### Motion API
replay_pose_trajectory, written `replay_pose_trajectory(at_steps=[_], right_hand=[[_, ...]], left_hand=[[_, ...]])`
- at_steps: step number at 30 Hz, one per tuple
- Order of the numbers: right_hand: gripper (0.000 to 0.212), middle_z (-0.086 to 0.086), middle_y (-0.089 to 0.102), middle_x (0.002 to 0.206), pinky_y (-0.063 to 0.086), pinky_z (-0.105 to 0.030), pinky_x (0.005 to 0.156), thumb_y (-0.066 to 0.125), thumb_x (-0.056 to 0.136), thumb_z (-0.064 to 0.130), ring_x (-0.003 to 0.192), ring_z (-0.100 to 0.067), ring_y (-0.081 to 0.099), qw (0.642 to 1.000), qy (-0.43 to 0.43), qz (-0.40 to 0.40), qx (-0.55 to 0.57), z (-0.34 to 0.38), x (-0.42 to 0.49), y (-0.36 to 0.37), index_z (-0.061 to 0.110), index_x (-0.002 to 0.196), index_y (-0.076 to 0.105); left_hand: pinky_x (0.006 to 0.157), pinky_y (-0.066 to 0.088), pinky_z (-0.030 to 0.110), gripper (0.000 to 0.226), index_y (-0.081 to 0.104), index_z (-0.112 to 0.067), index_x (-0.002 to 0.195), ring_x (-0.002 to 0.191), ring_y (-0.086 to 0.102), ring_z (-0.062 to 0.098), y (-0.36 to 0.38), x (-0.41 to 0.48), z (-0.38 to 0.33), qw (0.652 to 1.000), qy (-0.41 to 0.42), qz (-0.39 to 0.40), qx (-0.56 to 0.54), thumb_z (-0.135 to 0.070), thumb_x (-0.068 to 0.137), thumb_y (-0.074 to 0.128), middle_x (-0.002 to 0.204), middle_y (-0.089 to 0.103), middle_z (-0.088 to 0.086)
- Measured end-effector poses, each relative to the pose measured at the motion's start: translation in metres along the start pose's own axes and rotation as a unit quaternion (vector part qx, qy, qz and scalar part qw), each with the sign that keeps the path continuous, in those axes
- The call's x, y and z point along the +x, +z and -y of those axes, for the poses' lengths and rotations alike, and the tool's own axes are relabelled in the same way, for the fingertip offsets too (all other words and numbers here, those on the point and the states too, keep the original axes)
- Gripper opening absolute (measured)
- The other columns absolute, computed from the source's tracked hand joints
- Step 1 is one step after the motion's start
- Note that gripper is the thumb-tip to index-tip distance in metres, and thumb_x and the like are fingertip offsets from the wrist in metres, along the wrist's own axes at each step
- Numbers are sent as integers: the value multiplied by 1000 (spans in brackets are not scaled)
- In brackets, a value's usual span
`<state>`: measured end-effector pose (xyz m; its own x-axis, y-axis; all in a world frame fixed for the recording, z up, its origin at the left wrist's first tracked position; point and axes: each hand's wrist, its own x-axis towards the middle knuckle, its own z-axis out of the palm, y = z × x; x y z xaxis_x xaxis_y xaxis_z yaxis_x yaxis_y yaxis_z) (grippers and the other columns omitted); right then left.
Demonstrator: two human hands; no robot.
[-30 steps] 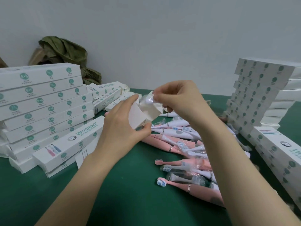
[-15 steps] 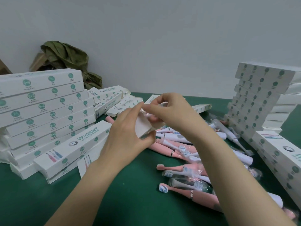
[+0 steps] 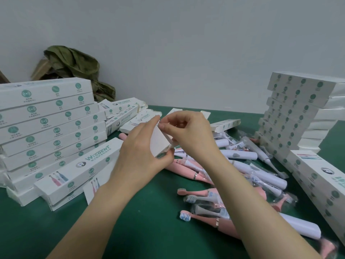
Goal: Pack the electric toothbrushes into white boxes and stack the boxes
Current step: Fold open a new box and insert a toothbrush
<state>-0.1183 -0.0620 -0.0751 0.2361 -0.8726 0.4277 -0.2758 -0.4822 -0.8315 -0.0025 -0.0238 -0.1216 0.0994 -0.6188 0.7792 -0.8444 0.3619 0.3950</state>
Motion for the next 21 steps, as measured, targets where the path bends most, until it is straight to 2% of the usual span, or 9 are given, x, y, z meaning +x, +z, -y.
replay_pose_trajectory(at_steps=[3, 6, 8, 10, 13, 15, 16, 18, 21], right_hand=[[3, 3, 64, 65, 53, -32, 69, 69, 82, 15, 63, -13, 58, 1000, 0, -9, 11, 1, 1, -2, 17, 83, 71], [9, 9, 62, 59, 39, -18, 56, 63, 85, 13, 51, 0, 50, 999, -22, 21, -16, 2, -1, 0, 21, 81, 65], [15, 13, 57, 57, 33, -18, 53, 56, 90, 16, 48, 0, 46, 993, -52, 71, -83, 3, -4, 5, 24, 79, 62], [17, 14, 57, 58, 35, -19, 53, 53, 92, 15, 50, 0, 47, 989, -66, 93, -92, 3, -4, 4, 25, 80, 61], [15, 7, 69, 73, 45, -21, 62, 57, 88, 9, 63, -3, 57, 997, -55, 32, -32, -1, -1, -3, 19, 84, 67], [8, 12, 67, 83, 42, -11, 65, 62, 86, 15, 68, 5, 55, 996, -62, -34, -56, -5, 4, -12, 20, 90, 67], [8, 16, 65, 87, 40, -8, 66, 63, 87, 21, 70, 9, 53, 994, -59, -43, -78, -7, 7, -17, 22, 95, 65], [20, 11, 67, 90, 48, -14, 71, 60, 90, 34, 73, 6, 57, 997, -17, 0, -71, -9, 10, -23, 19, 103, 63], [34, -23, 66, 85, 58, -35, 74, 47, 98, 22, 68, -14, 60, 996, 32, 76, 32, -5, 10, -22, -7, 99, 64]], left_hand=[[88, 30, 15, 71, 56, 2, 126, 107, 47, 14, -2, 1, 2, 1000, -5, -9, 8, -10, 61, 83, 113, 65, 13], [87, 29, 15, 70, 56, 2, 125, 108, 46, 14, -5, 1, 0, 1000, -14, -17, 9, -22, 62, 73, 114, 64, 13], [87, 28, 14, 72, 56, 3, 125, 108, 45, 13, -6, 2, -2, 1000, -19, -15, 0, -24, 59, 69, 114, 65, 13], [86, 28, 15, 72, 56, 3, 125, 107, 46, 13, -7, 2, -3, 1000, -16, -12, -2, -22, 59, 71, 113, 65, 13], [85, 28, 14, 72, 55, 1, 126, 106, 46, 16, -4, 0, -2, 1000, -8, -5, 6, -16, 61, 82, 113, 63, 15], [88, 29, 14, 70, 54, -2, 128, 106, 48, 17, -5, 0, -2, 1000, -15, -23, 11, -20, 66, 79, 114, 62, 14], [89, 29, 13, 69, 53, -3, 129, 105, 48, 16, -6, 0, -3, 999, -21, -39, 10, -24, 67, 75, 114, 62, 13], [90, 25, 4, 71, 53, -2, 130, 103, 46, 13, -9, 3, -3, 997, -24, -70, 2, -28, 66, 71, 112, 61, 12], [89, 16, -7, 84, 47, -5, 136, 104, 42, 6, -12, 5, -3, 999, -6, -46, -15, -36, 65, 80, 115, 58, 7]])
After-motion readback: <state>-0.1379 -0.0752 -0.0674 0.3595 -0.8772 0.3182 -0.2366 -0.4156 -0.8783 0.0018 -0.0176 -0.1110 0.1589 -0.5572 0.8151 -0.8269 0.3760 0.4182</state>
